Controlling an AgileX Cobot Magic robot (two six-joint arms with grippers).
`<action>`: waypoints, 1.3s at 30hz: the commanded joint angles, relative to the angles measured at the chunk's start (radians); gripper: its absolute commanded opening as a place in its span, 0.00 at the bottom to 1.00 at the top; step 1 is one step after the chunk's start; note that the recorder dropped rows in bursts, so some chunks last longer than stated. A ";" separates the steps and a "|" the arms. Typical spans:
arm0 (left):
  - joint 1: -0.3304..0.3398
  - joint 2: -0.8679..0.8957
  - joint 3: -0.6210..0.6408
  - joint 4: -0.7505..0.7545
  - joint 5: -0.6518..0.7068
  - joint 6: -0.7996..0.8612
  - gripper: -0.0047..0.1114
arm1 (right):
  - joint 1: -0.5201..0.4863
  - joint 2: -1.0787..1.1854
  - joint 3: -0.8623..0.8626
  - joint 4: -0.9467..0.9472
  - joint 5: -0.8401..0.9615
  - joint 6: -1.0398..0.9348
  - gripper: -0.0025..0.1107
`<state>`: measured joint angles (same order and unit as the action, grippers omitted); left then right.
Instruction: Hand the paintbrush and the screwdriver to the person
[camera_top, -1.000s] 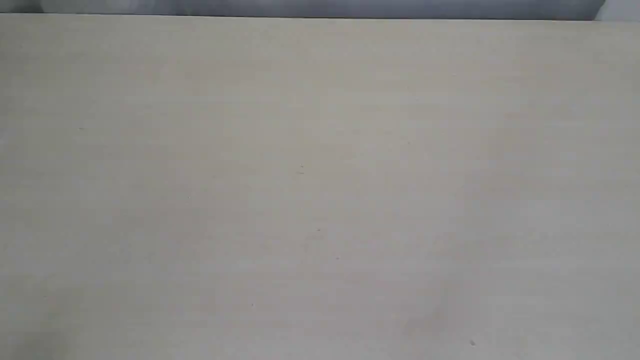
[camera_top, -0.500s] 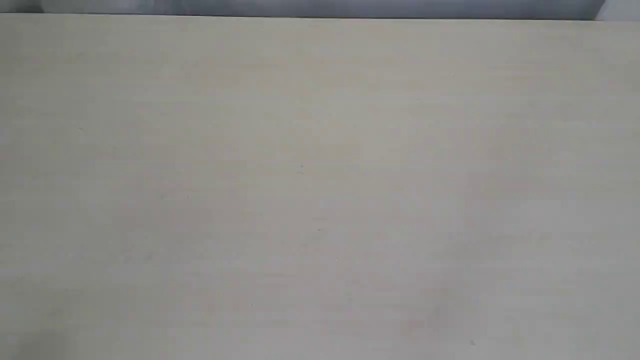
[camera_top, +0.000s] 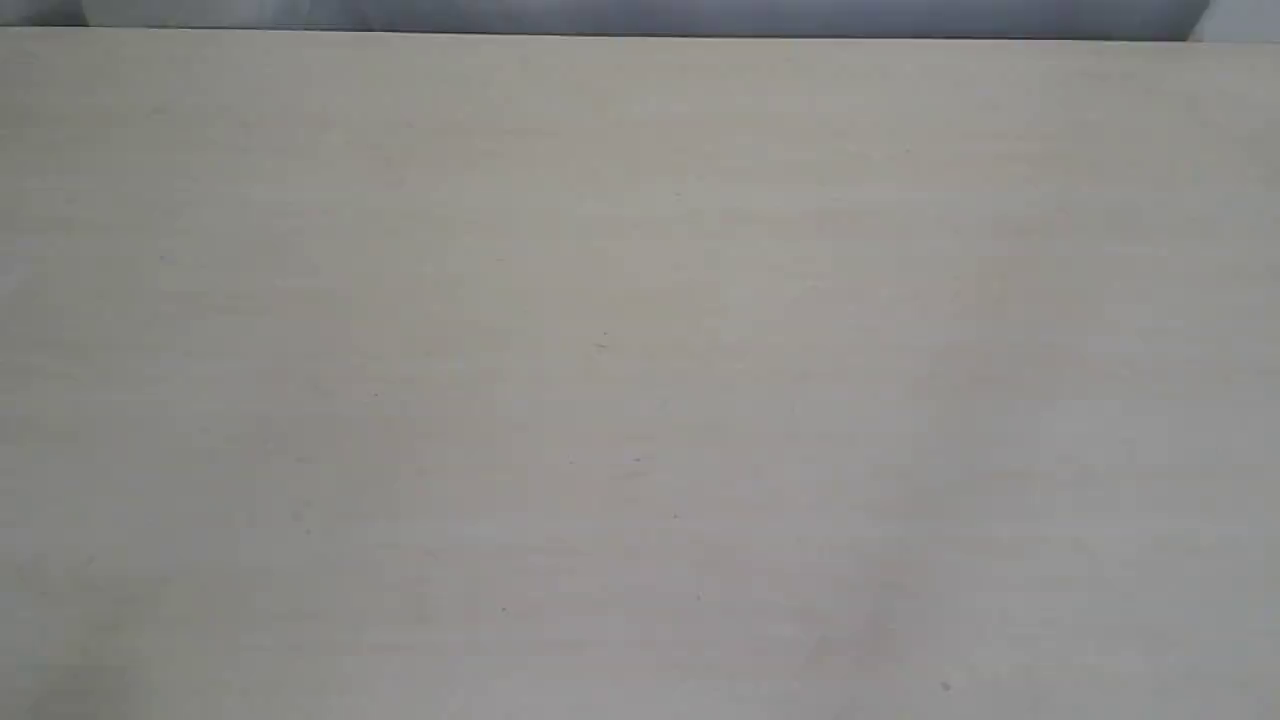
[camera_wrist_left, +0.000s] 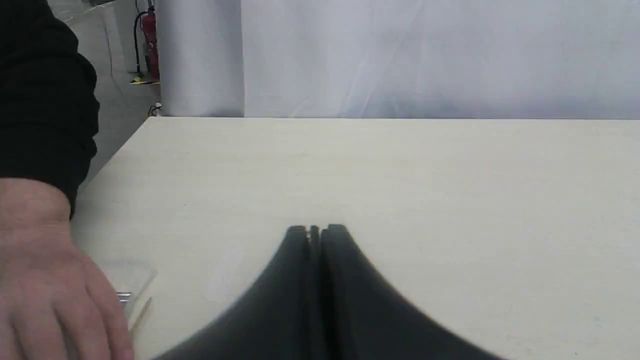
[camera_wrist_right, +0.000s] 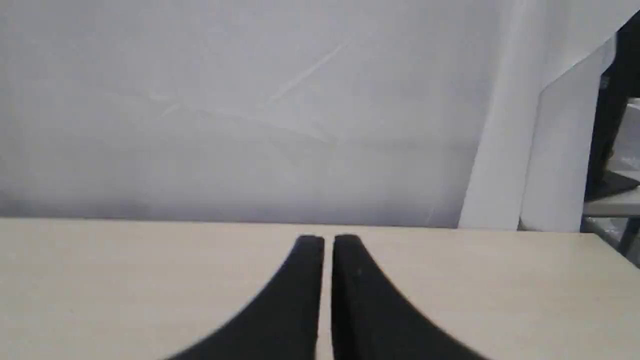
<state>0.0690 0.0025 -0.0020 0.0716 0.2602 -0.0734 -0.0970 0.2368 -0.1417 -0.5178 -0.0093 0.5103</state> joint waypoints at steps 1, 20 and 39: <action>-0.006 -0.002 0.002 -0.002 -0.011 -0.002 0.04 | -0.006 -0.021 0.077 -0.026 -0.066 -0.010 0.06; -0.006 -0.002 0.002 -0.002 -0.011 -0.002 0.04 | -0.006 -0.112 0.142 0.008 -0.054 0.027 0.06; -0.006 -0.002 0.002 -0.004 -0.010 -0.002 0.04 | -0.006 -0.112 0.142 0.401 -0.042 -0.410 0.06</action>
<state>0.0690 0.0025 -0.0020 0.0716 0.2602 -0.0734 -0.0986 0.1326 -0.0050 -0.1335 -0.0528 0.1229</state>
